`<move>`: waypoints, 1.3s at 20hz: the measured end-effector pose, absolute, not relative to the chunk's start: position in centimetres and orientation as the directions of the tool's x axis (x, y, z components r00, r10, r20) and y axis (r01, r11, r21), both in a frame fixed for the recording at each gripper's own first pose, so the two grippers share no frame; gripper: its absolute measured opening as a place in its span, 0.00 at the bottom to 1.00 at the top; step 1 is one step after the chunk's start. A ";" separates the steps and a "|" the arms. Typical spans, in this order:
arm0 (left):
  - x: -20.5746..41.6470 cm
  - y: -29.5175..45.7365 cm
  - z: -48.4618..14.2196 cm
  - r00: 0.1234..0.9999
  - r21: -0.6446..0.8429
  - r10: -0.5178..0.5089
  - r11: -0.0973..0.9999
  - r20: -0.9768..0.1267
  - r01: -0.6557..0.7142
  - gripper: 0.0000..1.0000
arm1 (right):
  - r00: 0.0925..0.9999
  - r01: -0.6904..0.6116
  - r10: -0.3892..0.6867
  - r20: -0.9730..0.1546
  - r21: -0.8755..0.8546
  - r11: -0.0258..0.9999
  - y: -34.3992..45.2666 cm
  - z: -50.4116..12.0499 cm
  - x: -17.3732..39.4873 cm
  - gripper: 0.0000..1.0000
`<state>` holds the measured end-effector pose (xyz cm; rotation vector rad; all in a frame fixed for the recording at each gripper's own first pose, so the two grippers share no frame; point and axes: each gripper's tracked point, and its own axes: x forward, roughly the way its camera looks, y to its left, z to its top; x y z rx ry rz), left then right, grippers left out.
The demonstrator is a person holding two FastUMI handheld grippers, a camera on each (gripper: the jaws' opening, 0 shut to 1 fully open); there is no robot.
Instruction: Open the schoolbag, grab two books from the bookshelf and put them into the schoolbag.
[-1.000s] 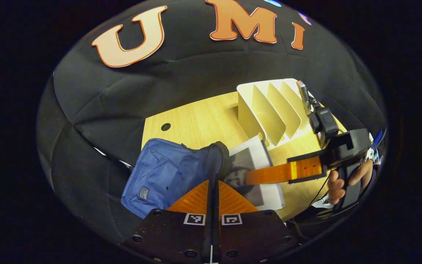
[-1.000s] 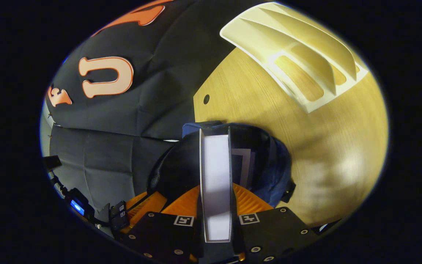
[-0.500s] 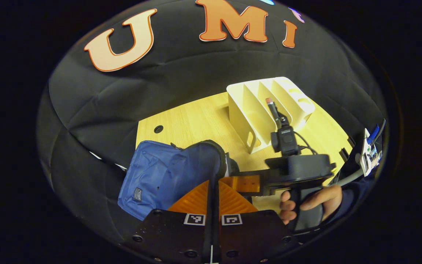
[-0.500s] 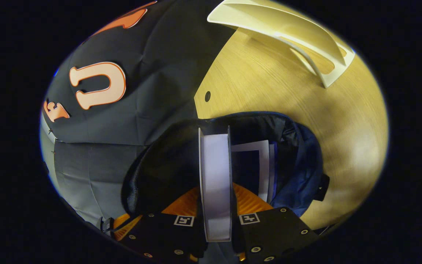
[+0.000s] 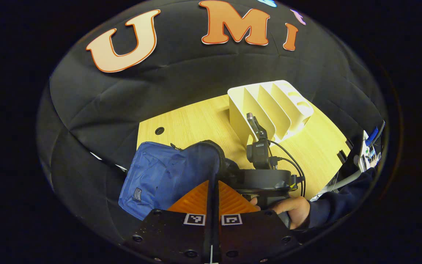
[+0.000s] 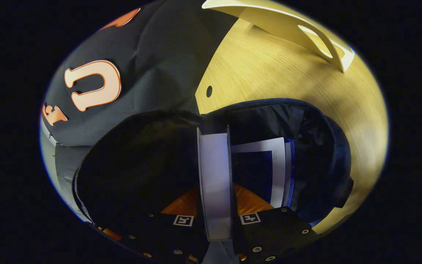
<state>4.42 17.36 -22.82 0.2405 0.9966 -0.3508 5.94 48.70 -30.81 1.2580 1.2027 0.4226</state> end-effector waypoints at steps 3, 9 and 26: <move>4.8 18.1 -23.1 0.500 0.025 -0.175 0.929 -0.848 0.368 0.02 | 0.339 0.402 0.799 -0.496 0.844 0.354 48.3 -31.1 5.4 0.26; 5.4 18.7 -23.6 0.508 0.013 -0.161 0.947 -0.846 0.321 0.02 | 0.205 0.385 0.803 -0.559 0.801 0.459 46.3 -30.2 2.9 0.44; 4.0 12.0 -24.4 0.538 -0.020 -0.175 0.960 -0.825 0.280 0.20 | 0.543 0.191 0.601 -0.587 0.783 0.592 30.0 -24.7 7.6 0.77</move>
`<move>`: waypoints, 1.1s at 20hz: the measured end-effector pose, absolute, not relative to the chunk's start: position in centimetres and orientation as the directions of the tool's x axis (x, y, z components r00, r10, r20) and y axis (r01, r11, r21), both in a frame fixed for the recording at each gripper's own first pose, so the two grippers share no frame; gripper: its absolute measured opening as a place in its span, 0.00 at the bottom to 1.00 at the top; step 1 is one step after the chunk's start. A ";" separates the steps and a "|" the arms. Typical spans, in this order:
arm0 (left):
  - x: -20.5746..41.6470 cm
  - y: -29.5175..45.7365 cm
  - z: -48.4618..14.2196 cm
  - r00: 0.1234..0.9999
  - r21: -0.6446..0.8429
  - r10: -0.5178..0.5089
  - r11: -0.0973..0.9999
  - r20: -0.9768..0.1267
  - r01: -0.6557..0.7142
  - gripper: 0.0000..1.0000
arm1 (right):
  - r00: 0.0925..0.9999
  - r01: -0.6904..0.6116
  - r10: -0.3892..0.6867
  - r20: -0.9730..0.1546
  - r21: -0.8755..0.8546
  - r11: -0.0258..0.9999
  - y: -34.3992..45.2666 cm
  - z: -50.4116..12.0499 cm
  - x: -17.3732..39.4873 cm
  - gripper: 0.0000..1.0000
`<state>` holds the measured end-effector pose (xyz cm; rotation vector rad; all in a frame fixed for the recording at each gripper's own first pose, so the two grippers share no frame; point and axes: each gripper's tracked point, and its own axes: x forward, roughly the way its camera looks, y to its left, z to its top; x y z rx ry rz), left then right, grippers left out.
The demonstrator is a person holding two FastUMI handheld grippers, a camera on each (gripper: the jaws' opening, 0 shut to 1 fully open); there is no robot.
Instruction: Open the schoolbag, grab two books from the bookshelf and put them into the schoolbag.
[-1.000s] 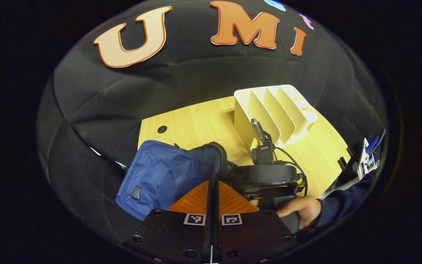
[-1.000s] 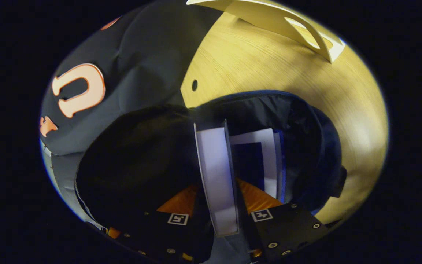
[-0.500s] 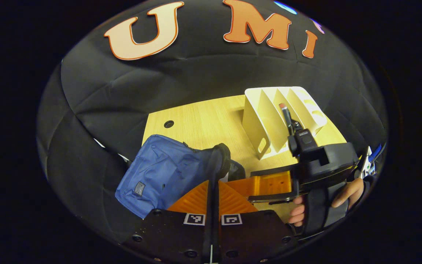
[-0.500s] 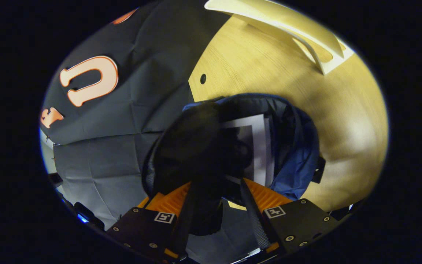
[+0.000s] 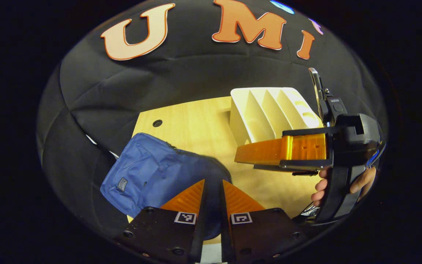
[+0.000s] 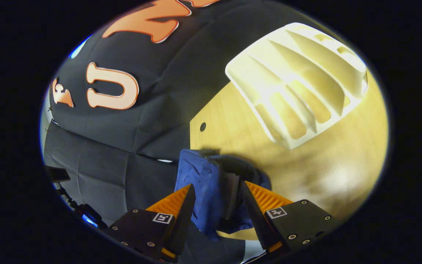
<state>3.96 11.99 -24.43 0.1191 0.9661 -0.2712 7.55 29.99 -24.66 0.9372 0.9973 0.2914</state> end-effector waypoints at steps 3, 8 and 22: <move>3.7 7.4 -23.3 0.573 -0.097 -0.270 0.945 -0.774 0.313 0.44 | 0.621 0.149 0.532 -0.576 0.753 0.642 26.3 -23.0 8.1 0.77; 4.8 2.3 -19.6 0.690 -0.108 -0.324 0.935 -0.648 0.337 0.68 | 0.741 0.084 0.413 -0.530 0.683 0.726 20.3 -20.1 9.8 0.77; 7.7 -1.0 -7.7 0.961 -0.121 -0.199 0.977 -0.191 0.178 0.84 | 0.979 0.052 0.030 -0.200 0.389 0.920 5.0 -8.2 10.4 0.77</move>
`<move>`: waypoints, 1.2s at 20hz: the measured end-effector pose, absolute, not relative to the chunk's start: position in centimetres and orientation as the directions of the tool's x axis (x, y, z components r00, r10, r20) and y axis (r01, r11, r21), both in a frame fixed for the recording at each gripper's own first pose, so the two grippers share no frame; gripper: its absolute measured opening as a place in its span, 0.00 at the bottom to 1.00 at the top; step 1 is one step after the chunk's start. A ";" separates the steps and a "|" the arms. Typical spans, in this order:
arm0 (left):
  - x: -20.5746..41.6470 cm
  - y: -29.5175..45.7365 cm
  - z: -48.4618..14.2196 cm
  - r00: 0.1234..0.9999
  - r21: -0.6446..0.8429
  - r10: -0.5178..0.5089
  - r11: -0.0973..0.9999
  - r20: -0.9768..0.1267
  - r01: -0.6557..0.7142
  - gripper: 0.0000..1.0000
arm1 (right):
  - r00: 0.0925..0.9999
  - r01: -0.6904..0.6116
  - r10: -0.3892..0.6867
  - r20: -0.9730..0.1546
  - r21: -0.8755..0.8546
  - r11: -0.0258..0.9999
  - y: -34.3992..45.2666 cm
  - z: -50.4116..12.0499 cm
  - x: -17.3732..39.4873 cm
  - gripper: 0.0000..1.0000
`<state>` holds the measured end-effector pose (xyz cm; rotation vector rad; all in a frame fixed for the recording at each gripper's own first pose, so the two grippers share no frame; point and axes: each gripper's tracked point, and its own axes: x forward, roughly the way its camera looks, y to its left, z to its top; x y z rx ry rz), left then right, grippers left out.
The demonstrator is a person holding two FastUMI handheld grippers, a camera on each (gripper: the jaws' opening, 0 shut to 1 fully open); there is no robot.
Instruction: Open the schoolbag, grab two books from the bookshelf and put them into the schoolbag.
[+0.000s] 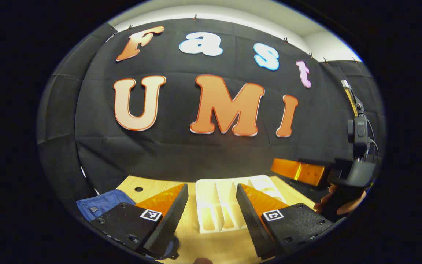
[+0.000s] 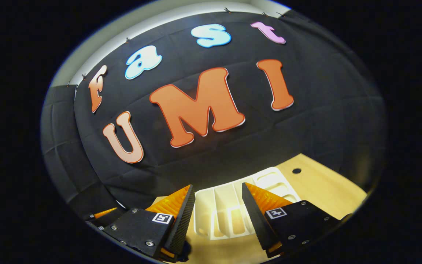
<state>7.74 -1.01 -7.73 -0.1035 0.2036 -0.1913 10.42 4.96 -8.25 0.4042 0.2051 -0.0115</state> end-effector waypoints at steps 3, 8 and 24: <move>7.8 -0.5 -5.9 0.982 -0.085 -0.153 0.986 -0.114 0.144 0.84 | 0.990 0.061 -0.011 -0.142 0.347 0.936 3.7 -6.5 9.9 0.77; 7.4 0.2 -3.7 0.994 -0.061 -0.099 0.993 -0.036 0.097 0.83 | 0.995 0.064 -0.048 -0.084 0.193 0.979 3.2 -5.0 8.4 0.78; 5.8 -0.7 -1.2 0.997 0.028 -0.004 1.000 0.075 0.002 0.94 | 0.998 0.052 -0.049 -0.044 0.069 0.996 3.7 -5.3 7.4 0.94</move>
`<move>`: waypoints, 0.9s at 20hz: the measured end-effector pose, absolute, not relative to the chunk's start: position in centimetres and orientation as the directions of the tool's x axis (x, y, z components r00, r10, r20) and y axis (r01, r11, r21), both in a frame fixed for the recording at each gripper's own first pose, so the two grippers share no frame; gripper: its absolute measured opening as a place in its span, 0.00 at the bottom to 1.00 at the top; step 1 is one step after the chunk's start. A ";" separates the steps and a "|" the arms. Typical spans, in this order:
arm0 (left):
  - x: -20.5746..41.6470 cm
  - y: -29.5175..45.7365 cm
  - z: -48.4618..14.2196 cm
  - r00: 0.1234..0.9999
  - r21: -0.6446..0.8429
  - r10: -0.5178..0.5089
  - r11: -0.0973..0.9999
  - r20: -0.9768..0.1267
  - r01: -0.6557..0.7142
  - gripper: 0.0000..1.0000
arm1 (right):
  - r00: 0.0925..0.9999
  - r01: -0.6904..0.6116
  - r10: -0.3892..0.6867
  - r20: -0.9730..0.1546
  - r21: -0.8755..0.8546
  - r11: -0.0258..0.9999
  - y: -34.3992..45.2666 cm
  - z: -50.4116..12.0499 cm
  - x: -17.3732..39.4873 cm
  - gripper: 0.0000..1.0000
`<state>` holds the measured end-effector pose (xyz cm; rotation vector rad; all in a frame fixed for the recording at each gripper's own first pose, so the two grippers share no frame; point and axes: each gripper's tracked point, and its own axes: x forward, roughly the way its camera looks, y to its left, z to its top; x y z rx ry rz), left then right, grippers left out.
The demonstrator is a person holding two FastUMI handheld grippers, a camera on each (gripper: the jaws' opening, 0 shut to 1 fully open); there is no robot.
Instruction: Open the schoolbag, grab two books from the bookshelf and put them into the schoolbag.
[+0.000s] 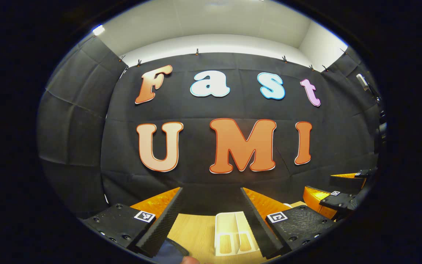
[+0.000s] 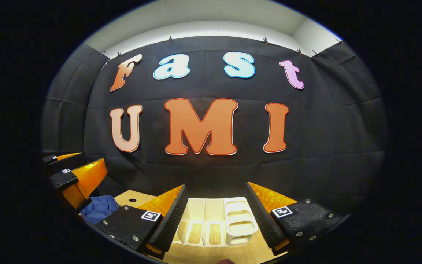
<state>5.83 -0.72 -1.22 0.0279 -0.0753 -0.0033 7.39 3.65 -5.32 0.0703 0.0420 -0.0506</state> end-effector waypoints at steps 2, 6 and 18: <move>6.2 -1.4 -1.1 0.997 0.040 -0.012 0.999 0.077 0.009 0.94 | 0.998 0.038 -0.035 -0.046 0.069 0.997 4.1 -5.4 7.6 0.94; 6.5 -1.2 -1.8 0.998 0.053 -0.005 0.999 0.056 0.002 0.94 | 0.999 0.030 -0.027 -0.038 0.075 0.997 4.3 -5.0 8.3 0.94; 6.5 1.3 -2.5 0.997 0.070 0.061 0.995 0.048 -0.064 0.94 | 0.999 -0.017 0.019 -0.032 0.058 0.998 6.4 -4.8 10.0 0.94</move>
